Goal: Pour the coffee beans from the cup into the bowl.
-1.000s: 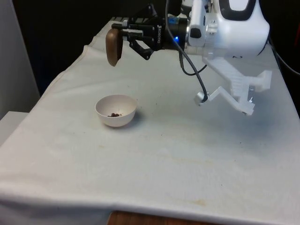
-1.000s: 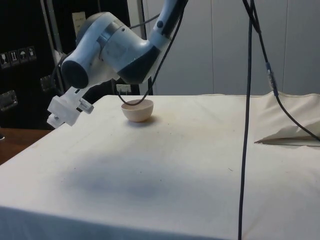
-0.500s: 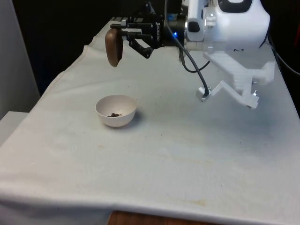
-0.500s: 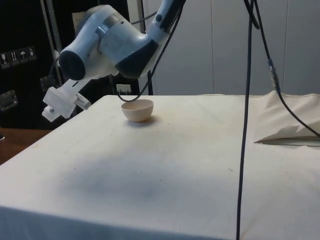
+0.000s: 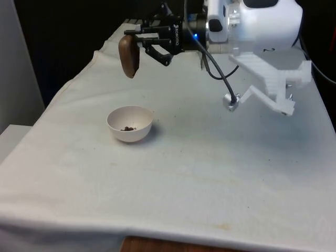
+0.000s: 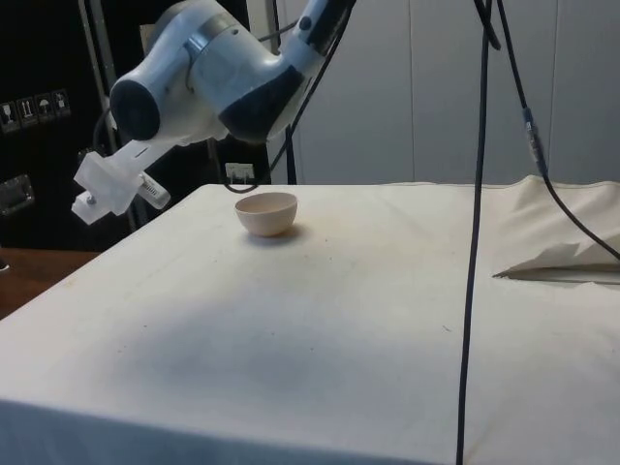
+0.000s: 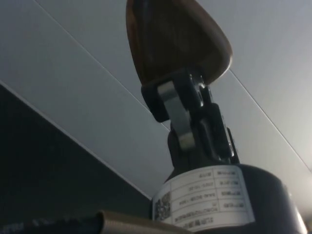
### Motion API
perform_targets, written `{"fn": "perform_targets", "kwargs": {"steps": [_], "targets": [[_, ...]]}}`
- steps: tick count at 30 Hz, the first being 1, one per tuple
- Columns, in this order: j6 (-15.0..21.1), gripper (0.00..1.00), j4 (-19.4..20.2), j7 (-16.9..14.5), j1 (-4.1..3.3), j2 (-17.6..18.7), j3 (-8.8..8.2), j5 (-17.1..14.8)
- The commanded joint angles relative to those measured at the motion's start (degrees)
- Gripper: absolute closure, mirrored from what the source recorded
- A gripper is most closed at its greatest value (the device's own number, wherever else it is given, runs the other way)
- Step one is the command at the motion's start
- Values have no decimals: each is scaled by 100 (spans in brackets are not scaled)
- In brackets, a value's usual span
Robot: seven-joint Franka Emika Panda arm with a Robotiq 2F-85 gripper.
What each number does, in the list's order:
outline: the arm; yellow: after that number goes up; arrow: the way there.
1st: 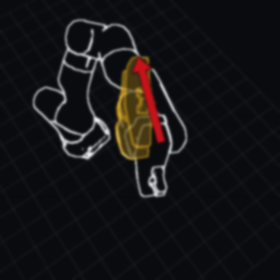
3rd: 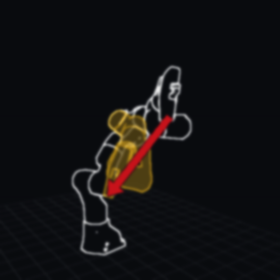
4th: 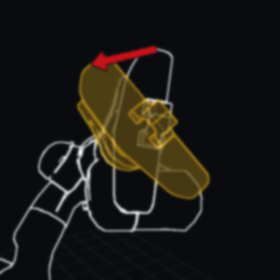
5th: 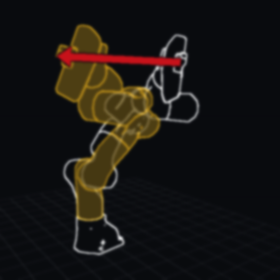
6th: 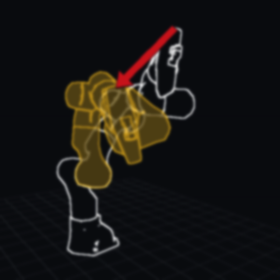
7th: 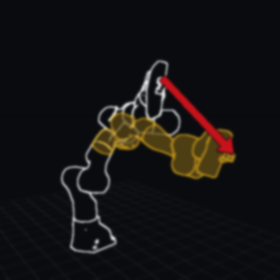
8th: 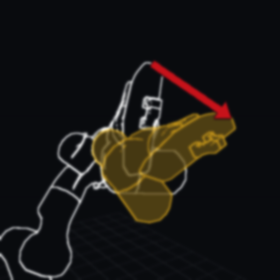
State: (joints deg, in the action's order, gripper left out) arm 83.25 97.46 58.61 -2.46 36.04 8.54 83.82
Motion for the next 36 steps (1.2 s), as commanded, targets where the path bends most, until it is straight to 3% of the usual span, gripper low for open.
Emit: {"fn": "perform_targets", "kwargs": {"steps": [1,8,9,10,18,19,20,27,28,29,36], "targets": [[103,100,29,11,40,-52,34,-63],[246,100,29,97,63,-103,34,-223],[160,100,0,92,23,-63,0,-195],[281,100,29,115,69,-115,34,-269],[447,100,40,201,103,-166,34,-441],[338,100,0,189,57,-115,0,-390],[487,100,46,212,115,-178,34,-476],[659,100,52,258,149,-212,23,-619],[550,100,11,252,103,-160,-6,-590],[682,100,52,258,155,-212,23,-636],[877,100,46,229,189,-229,17,-722]]}}
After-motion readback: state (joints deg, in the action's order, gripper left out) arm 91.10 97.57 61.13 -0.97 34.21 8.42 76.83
